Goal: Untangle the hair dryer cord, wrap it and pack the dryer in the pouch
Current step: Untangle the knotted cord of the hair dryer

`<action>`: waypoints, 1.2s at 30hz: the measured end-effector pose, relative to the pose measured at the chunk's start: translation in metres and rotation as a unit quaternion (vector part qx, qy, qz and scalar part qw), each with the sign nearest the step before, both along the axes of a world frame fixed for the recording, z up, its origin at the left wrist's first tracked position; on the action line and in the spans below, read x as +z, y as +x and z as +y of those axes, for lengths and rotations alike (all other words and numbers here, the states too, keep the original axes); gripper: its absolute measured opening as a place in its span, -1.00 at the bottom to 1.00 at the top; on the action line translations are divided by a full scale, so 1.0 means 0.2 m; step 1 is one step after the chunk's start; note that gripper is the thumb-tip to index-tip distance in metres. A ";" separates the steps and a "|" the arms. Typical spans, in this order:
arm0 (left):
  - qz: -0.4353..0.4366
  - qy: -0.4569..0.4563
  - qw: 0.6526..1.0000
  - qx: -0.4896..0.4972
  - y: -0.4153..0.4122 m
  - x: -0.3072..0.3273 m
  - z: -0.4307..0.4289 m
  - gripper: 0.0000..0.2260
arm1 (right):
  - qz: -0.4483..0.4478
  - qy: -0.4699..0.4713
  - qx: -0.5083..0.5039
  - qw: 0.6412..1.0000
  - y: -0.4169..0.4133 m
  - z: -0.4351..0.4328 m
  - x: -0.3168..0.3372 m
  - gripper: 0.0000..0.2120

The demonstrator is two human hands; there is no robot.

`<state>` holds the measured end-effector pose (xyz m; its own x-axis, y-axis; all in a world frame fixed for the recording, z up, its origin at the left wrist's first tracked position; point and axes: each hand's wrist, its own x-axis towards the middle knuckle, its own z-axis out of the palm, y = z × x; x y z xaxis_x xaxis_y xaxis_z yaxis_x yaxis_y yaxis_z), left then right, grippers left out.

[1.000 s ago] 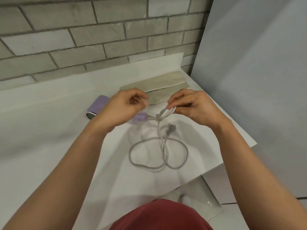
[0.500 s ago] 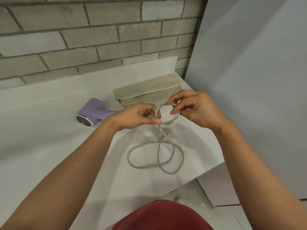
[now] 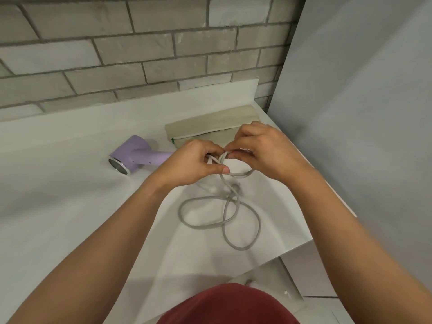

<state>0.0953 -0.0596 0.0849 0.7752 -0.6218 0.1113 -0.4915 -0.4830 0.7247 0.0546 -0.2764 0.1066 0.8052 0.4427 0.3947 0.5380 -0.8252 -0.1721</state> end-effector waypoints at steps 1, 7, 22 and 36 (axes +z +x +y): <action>0.014 -0.012 1.000 0.006 0.00 0.00 0.01 -0.82 | -0.006 -0.008 -0.001 1.000 0.01 0.01 0.00 -0.78; -0.025 -0.028 0.999 0.019 0.00 0.00 0.06 -0.79 | 0.083 0.225 -0.029 0.970 -0.03 0.04 -0.03 -0.92; 0.125 -0.106 0.984 0.064 -0.04 0.09 -0.01 -0.86 | 0.128 0.519 -0.067 0.843 -0.08 0.05 0.01 -0.87; 0.068 -0.057 0.994 0.066 -0.11 0.05 -0.05 -0.81 | 0.028 -0.047 -0.045 0.997 -0.05 0.04 0.14 -0.80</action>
